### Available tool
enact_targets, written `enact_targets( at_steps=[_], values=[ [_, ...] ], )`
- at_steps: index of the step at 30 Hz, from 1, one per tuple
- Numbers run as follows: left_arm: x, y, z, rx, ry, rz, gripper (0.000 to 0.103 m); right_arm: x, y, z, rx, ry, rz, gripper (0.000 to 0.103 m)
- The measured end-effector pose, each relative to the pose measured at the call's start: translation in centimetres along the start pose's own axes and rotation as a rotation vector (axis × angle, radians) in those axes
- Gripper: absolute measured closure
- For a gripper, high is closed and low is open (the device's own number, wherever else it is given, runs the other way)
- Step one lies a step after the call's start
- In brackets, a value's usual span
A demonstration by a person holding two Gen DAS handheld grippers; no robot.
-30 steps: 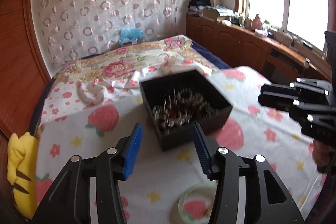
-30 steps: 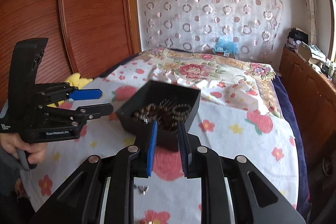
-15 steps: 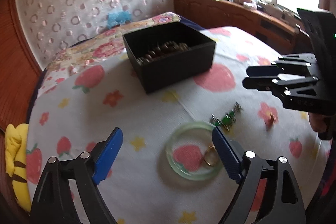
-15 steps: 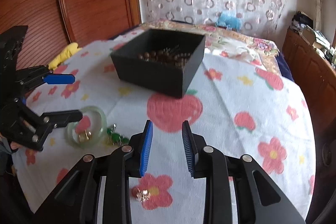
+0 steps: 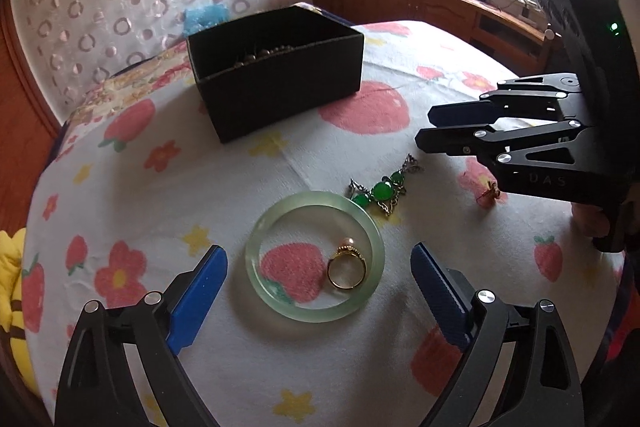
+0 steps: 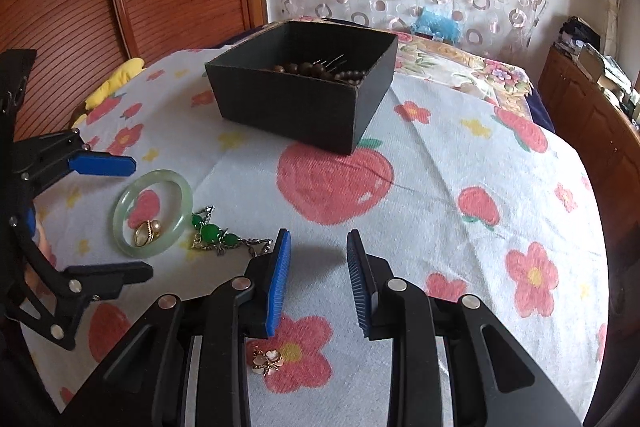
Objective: Organize jewelry
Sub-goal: 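Move both tools back toward the jade bangle and green pendant, then grasp the green jade pendant by its chain with the right tool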
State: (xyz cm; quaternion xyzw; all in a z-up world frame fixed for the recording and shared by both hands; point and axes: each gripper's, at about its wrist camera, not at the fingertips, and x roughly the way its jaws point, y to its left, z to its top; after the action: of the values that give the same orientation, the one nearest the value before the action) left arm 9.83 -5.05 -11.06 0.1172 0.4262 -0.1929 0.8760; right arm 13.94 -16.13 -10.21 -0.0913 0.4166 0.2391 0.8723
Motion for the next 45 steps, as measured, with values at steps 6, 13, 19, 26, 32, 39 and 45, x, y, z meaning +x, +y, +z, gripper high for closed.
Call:
enact_targets(
  at_steps=[6, 13, 19, 26, 32, 39, 45],
  values=[
    [0.4, 0.1, -0.1, -0.017, 0.003, -0.001, 0.014, 0.4, -0.1, 0.3, 0.008, 0.003, 0.000, 0.072],
    [0.2, 0.3, -0.3, -0.013, -0.013, -0.012, 0.025, 0.4, -0.1, 0.3, 0.002, 0.003, 0.004, 0.071],
    [-0.4, 0.8, -0.6, -0.024, -0.023, -0.012, 0.034, 0.5, 1.0, 0.5, -0.044, 0.003, 0.012, 0.071],
    [-2.0, 1.6, -0.9, -0.073, -0.069, -0.008, 0.034, 0.4, 2.9, 1.4, -0.096, 0.005, 0.067, 0.071],
    [-3.3, 2.2, -1.2, -0.091, -0.099, 0.001, 0.034, 0.6, 4.3, 1.8, -0.151, 0.021, 0.104, 0.065],
    [-4.2, 3.0, -1.3, -0.112, -0.119, 0.003, 0.034, 1.3, 4.6, 2.2, -0.192, 0.063, 0.113, 0.065],
    [-4.2, 3.1, -1.3, -0.116, -0.122, 0.000, 0.034, 1.2, 4.6, 2.0, -0.213, 0.089, 0.129, 0.065]
  ],
)
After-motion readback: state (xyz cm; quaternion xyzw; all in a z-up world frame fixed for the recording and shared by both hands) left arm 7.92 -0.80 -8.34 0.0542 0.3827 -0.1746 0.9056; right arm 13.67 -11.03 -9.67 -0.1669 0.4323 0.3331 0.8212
